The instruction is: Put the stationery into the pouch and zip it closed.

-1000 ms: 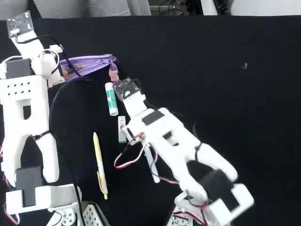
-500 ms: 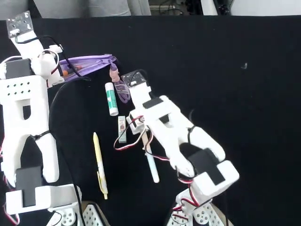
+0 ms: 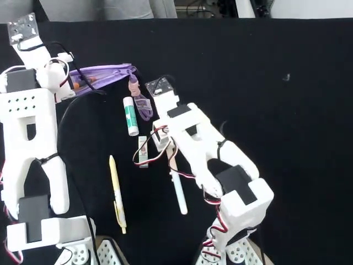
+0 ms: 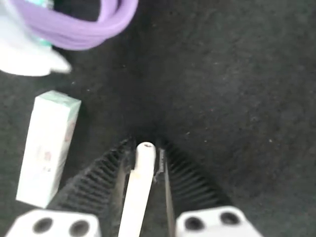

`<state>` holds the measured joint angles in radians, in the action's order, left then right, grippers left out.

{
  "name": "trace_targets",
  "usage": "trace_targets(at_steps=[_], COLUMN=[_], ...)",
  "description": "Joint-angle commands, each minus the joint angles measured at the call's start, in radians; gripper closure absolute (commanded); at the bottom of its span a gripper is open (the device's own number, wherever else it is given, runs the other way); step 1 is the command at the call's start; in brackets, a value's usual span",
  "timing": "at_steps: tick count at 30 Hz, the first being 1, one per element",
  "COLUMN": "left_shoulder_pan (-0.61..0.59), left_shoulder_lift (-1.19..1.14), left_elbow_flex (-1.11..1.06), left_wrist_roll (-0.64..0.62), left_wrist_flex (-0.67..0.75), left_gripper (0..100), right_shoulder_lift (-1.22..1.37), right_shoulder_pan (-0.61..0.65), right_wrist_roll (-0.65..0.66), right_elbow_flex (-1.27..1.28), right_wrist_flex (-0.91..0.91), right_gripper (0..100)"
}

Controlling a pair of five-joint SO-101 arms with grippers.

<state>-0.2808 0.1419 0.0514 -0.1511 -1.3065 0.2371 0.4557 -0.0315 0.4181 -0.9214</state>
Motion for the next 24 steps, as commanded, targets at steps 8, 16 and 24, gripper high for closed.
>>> trace_targets(at_steps=[8,16,24], left_shoulder_pan=[0.027,0.154,0.309], left_shoulder_lift=[0.02,0.02,0.02], left_elbow_flex=[0.012,0.156,0.286], left_wrist_roll=[0.002,-0.014,-0.035], left_wrist_flex=[-0.005,-0.163,-0.29], left_gripper=[97,97,97], right_shoulder_lift=[-0.117,-0.421,-0.694], right_shoulder_pan=[-0.155,-0.247,-0.253], right_wrist_roll=[0.003,0.003,0.009], right_elbow_flex=[-0.085,-0.056,-0.056], right_wrist_flex=[-0.055,-0.063,-0.068], right_gripper=[98.7,98.7,98.7])
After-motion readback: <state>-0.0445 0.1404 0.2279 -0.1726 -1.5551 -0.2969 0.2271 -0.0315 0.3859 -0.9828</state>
